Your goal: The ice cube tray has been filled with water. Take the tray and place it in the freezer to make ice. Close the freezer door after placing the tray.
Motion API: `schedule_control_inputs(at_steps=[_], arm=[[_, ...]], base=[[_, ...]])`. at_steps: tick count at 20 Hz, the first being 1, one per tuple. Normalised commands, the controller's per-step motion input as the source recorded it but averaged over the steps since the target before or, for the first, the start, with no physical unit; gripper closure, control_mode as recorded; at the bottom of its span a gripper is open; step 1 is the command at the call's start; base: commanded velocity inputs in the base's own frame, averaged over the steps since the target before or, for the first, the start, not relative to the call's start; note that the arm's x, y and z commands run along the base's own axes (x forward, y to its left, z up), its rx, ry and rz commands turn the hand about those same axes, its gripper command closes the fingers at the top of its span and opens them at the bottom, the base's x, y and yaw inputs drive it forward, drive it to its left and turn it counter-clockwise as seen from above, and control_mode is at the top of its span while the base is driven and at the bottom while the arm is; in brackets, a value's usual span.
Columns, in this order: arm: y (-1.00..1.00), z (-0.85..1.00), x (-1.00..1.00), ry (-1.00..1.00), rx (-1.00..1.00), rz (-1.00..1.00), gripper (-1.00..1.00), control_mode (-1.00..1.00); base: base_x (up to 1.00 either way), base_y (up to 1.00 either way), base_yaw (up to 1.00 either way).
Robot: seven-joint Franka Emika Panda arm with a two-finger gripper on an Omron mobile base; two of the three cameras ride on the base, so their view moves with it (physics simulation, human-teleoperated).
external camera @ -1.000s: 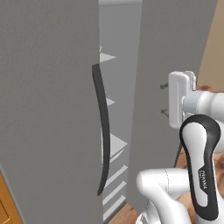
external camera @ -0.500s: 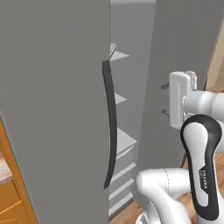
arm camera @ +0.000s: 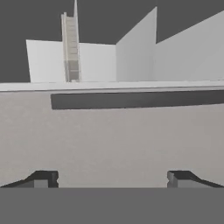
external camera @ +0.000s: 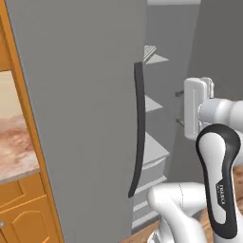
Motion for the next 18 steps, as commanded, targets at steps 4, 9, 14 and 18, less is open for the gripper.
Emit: schedule_control_inputs(at_steps=[4, 9, 14, 18], arm=[[0.0, 0.0, 0.0, 0.0, 0.0, 0.0, -1.0, 1.0], [0.0, 0.0, 0.0, 0.0, 0.0, 0.0, -1.0, 1.0], [0.0, 0.0, 0.0, 0.0, 0.0, 0.0, -1.0, 1.0], [0.0, 0.0, 0.0, 0.0, 0.0, 0.0, -1.0, 1.0]], base=[[-0.42, -0.01, 0.33], [-0.58, -0.14, 0.26], [-0.56, -0.2, 0.2], [-0.28, -0.21, 0.14]])
